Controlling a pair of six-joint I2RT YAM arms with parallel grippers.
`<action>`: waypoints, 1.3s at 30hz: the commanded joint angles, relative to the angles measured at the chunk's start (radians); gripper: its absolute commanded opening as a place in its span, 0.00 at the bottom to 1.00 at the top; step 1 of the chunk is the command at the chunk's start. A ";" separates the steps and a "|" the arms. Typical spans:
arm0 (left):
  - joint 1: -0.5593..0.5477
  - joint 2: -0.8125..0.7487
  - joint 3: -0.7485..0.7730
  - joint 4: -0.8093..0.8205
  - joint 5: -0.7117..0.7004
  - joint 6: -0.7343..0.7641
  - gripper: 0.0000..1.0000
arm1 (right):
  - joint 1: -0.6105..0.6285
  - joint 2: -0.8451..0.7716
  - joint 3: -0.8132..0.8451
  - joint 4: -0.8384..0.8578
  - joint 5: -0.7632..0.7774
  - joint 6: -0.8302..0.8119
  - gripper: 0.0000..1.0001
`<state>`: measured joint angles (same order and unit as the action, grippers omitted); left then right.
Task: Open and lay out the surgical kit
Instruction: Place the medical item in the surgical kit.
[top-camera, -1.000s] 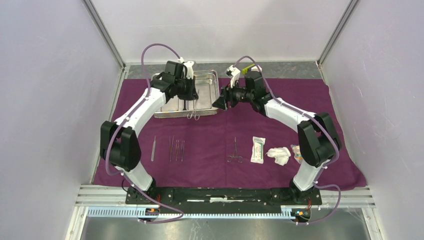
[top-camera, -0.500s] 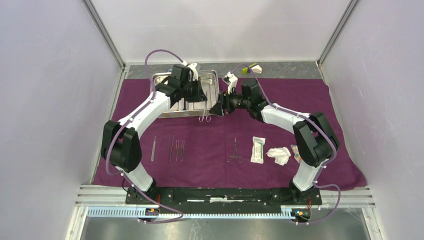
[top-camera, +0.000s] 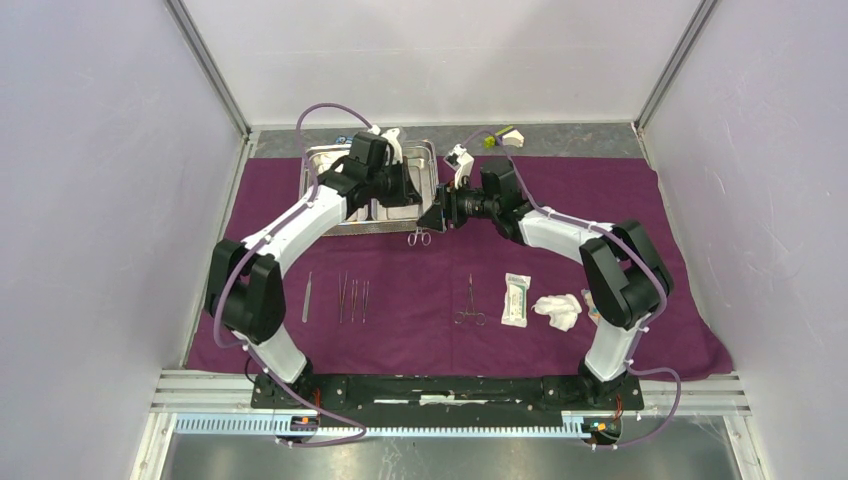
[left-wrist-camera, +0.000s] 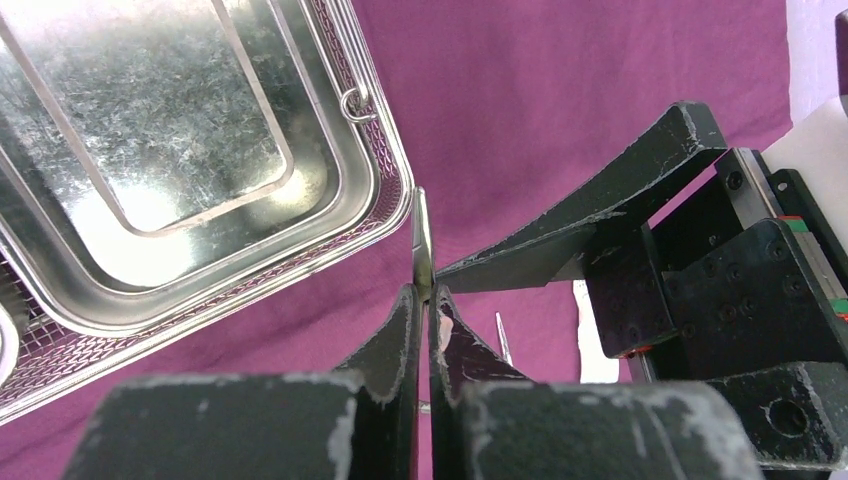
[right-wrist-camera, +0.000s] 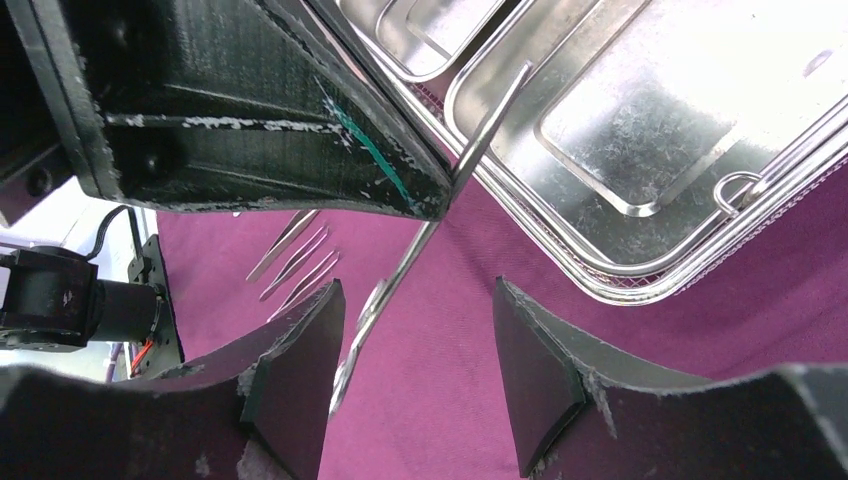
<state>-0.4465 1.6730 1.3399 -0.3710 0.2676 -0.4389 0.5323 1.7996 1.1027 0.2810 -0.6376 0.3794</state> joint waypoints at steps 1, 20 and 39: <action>-0.014 0.000 -0.005 0.056 0.001 -0.042 0.02 | 0.002 0.016 0.019 0.051 -0.026 0.019 0.61; -0.023 -0.006 -0.026 0.090 -0.034 -0.032 0.02 | 0.023 0.031 0.012 0.070 -0.030 0.022 0.00; -0.024 -0.023 -0.064 0.146 -0.015 -0.012 0.47 | 0.023 0.002 -0.002 0.068 -0.022 0.009 0.00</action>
<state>-0.4671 1.6623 1.2854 -0.2733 0.2428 -0.4450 0.5510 1.8557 1.0992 0.2989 -0.6491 0.3965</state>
